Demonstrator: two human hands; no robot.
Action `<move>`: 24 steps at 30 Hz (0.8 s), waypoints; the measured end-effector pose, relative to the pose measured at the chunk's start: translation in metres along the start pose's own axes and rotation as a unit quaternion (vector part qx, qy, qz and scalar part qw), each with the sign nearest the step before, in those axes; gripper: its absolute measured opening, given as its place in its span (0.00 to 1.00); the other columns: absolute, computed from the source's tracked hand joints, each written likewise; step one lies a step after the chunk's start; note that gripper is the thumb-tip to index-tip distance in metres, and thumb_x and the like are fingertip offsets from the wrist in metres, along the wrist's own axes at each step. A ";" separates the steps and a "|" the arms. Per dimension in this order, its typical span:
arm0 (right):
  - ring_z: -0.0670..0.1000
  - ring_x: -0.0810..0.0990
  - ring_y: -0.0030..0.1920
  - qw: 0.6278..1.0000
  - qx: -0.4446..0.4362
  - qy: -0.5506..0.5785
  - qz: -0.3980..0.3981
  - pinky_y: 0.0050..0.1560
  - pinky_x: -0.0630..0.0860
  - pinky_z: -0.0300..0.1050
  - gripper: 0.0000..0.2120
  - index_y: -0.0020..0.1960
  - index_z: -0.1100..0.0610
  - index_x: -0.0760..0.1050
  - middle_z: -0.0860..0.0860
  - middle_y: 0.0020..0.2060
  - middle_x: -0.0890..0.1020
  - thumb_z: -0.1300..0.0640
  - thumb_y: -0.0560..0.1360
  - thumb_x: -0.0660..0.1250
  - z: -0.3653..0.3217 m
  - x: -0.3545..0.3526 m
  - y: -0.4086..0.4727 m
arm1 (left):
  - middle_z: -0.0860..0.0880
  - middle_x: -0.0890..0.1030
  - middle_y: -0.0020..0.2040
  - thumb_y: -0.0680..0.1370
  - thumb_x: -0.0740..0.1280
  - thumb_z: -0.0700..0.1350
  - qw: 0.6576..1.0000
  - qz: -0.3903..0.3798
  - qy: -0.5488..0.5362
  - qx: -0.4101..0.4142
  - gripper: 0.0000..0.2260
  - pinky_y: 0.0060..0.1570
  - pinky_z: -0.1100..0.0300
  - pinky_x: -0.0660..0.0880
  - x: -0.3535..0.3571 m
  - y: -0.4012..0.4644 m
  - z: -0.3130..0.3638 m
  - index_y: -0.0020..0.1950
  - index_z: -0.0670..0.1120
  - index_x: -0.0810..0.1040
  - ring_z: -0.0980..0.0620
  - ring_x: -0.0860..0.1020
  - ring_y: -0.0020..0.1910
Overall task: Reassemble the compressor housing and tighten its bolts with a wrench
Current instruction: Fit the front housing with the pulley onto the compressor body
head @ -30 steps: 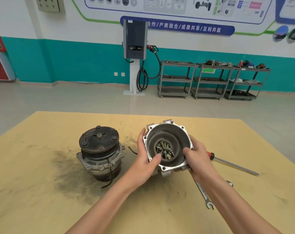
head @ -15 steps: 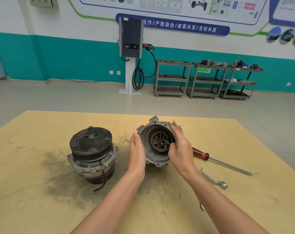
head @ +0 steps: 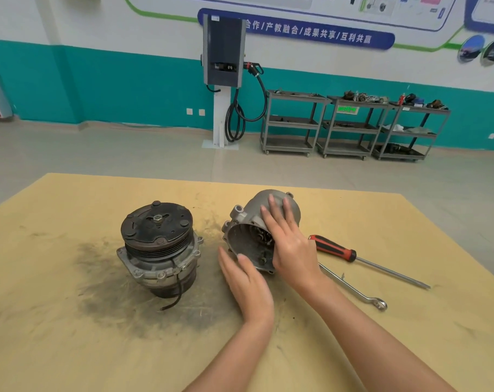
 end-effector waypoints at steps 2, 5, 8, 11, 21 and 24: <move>0.65 0.69 0.69 1.000 -0.018 -0.021 0.015 0.14 0.70 0.45 0.23 0.70 0.64 0.70 0.59 0.71 0.69 0.61 0.83 0.44 -0.003 0.001 -0.002 | 0.45 0.55 0.82 0.86 0.53 0.42 1.000 0.002 -0.002 0.020 0.24 0.78 0.61 0.51 0.005 -0.006 0.000 0.81 0.40 0.53 0.52 0.53 0.81; 0.65 0.70 0.68 0.999 -0.001 -0.030 0.037 0.14 0.70 0.43 0.22 0.70 0.64 0.71 0.59 0.70 0.70 0.70 0.78 0.52 -0.004 0.004 -0.006 | 0.44 0.56 0.82 0.86 0.53 0.41 0.999 0.026 -0.036 -0.005 0.23 0.76 0.63 0.54 0.009 -0.008 0.000 0.81 0.40 0.54 0.51 0.56 0.81; 0.65 0.71 0.68 0.998 0.020 -0.034 0.056 0.15 0.71 0.44 0.37 0.69 0.64 0.72 0.59 0.70 0.71 0.81 0.62 0.62 -0.005 0.005 -0.011 | 0.45 0.60 0.81 0.87 0.52 0.44 0.993 0.042 -0.096 -0.059 0.22 0.67 0.71 0.59 0.006 0.003 -0.003 0.81 0.42 0.57 0.51 0.60 0.79; 0.66 0.70 0.68 0.997 0.015 -0.031 0.070 0.17 0.73 0.45 0.37 0.68 0.64 0.72 0.60 0.69 0.72 0.82 0.60 0.62 -0.004 0.007 -0.017 | 0.48 0.62 0.80 0.87 0.51 0.47 0.987 0.028 -0.130 -0.094 0.22 0.65 0.69 0.59 0.002 0.014 -0.005 0.81 0.46 0.58 0.55 0.63 0.76; 0.62 0.71 0.69 0.992 -0.001 -0.032 0.121 0.18 0.71 0.43 0.33 0.71 0.58 0.71 0.52 0.69 0.72 0.78 0.68 0.60 -0.005 0.012 -0.027 | 0.51 0.67 0.77 0.87 0.53 0.46 0.985 0.037 -0.159 -0.048 0.20 0.53 0.84 0.62 0.006 0.007 -0.009 0.80 0.47 0.62 0.64 0.66 0.68; 0.60 0.70 0.71 0.988 -0.051 -0.043 0.138 0.21 0.71 0.42 0.29 0.71 0.56 0.68 0.50 0.70 0.72 0.73 0.73 0.62 -0.007 0.016 -0.031 | 0.49 0.71 0.74 0.87 0.54 0.46 0.982 0.045 -0.178 -0.039 0.20 0.61 0.71 0.68 0.007 0.005 -0.009 0.79 0.47 0.64 0.57 0.71 0.68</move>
Point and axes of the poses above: each hand's wrist, its own y-axis towards the middle knuckle, its own x-axis out of the palm, z = x × y, the point moved 2 cm from there along y, towards the middle knuckle
